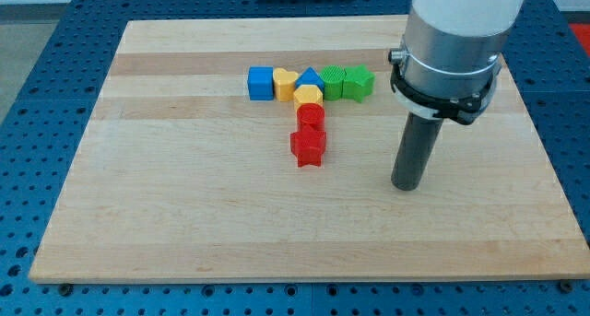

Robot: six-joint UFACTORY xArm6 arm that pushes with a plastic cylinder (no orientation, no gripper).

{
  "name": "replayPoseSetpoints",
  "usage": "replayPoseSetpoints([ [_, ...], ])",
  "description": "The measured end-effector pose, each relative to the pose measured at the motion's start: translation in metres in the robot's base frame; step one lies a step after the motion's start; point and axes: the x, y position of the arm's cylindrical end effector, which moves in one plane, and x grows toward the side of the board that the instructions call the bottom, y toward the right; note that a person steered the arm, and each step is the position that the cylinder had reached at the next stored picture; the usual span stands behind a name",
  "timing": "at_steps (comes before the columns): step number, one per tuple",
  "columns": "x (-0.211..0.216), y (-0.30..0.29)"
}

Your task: Slide the yellow hexagon to the left

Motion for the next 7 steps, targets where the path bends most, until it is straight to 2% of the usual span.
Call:
replayPoseSetpoints([
  [2, -0.014, 0.000],
  [4, -0.090, -0.010],
  [5, -0.117, -0.036],
  [7, -0.133, -0.114],
])
